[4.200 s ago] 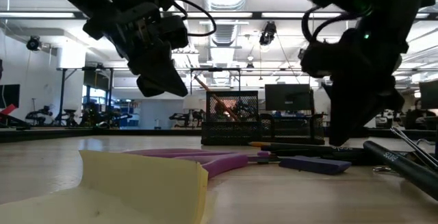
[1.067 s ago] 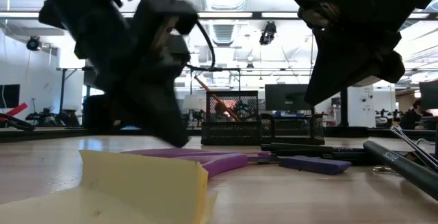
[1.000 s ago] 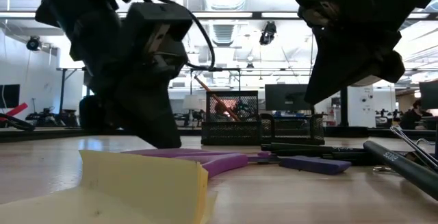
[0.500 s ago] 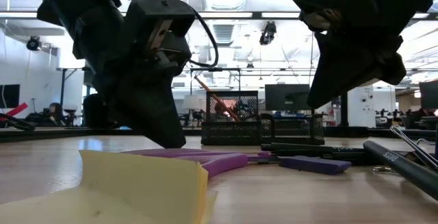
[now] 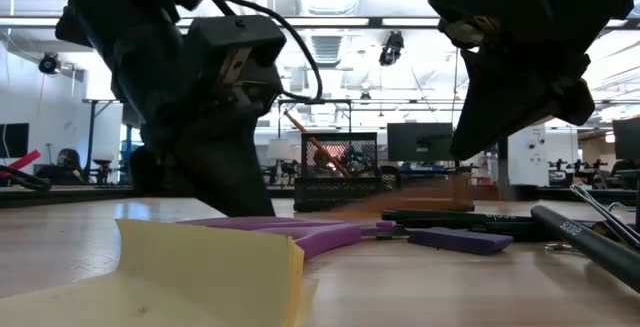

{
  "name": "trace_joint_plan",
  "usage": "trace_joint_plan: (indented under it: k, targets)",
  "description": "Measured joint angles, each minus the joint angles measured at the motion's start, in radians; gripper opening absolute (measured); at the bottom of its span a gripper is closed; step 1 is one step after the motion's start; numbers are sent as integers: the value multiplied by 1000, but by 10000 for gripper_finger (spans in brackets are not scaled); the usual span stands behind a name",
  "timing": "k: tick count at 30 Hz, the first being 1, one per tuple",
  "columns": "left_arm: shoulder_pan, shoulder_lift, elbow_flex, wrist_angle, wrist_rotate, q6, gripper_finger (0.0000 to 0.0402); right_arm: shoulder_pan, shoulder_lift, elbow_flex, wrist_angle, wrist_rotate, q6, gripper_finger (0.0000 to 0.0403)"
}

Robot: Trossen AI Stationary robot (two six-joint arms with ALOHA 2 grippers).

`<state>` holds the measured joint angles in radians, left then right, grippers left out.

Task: Pick and place office supplies into organizer
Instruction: Put the yellow pencil into the black desk organizer

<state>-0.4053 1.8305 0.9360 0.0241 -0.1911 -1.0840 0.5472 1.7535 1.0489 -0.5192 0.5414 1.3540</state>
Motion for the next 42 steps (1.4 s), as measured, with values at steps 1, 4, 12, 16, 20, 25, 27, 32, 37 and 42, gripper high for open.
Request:
trace_joint_plan:
  k: [1,4,12,16,20,25,27,32,37,42]
  targets:
    - [0,0,-2,0,-1,0,24,0,0,0,0,0,0,9]
    - [2,0,-5,1,-4,0,24,0,0,0,0,-1,0,9]
    - [3,0,-6,0,-5,9,24,0,0,1,-2,-2,-17,9]
    - [4,0,-7,0,-6,18,24,0,-12,10,-2,-4,-148,9]
    - [4,0,-7,-2,-7,19,24,0,-19,32,-7,-138,-414,9]
    - [4,0,-7,-3,-8,20,24,1,-18,37,-56,-287,-592,13]
    - [4,0,-7,-3,-8,20,24,0,-17,35,-95,-289,-606,22]
    - [4,0,-7,-5,-9,20,24,-5,-17,33,-102,-280,-706,63]
    - [5,0,-8,-6,-22,20,24,-5,-17,27,-97,-280,-770,106]
    - [5,0,-8,-6,-26,19,24,-8,-17,6,-91,-280,-778,135]
